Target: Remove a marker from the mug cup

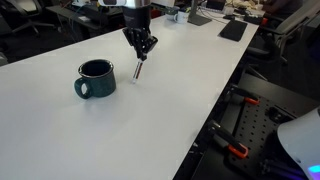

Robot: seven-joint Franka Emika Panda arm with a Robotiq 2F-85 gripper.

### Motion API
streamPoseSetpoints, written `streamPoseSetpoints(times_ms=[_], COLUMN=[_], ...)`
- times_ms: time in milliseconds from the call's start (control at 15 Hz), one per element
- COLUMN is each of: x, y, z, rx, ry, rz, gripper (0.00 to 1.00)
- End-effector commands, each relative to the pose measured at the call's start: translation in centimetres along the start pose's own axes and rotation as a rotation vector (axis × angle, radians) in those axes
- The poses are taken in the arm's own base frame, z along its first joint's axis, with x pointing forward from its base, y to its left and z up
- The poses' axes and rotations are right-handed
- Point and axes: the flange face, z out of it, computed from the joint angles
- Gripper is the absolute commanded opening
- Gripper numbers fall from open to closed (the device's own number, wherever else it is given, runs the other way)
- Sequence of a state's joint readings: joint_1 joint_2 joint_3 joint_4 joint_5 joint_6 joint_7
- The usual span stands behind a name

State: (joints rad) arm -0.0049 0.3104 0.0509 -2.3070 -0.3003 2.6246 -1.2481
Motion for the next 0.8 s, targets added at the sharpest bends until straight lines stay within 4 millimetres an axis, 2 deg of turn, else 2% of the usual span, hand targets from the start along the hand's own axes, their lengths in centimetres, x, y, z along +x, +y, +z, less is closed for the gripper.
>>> streamPoseSetpoints(times_ms=[0, 133, 200, 267, 333, 467, 533, 733], x=[-0.35, -0.54, -0.61, -0.6, -0.52, -0.55, -0.55, -0.55], y=[-0.22, -0.27, -0.29, -0.31, -0.14, -0.14, -0.14, -0.14], z=[0.77, 0.77, 0.65, 0.55, 0.81, 0.82, 0.82, 0.82], rx=[-0.002, 0.001, 0.002, 0.0, 0.017, 0.017, 0.017, 0.017], ry=[0.001, -0.005, -0.007, -0.003, -0.001, -0.001, -0.001, -0.001], rz=[0.009, 0.013, 0.016, 0.014, 0.008, 0.009, 0.009, 0.009], gripper=[0.04, 0.04, 0.4, 0.43, 0.23, 0.4, 0.43, 0.43])
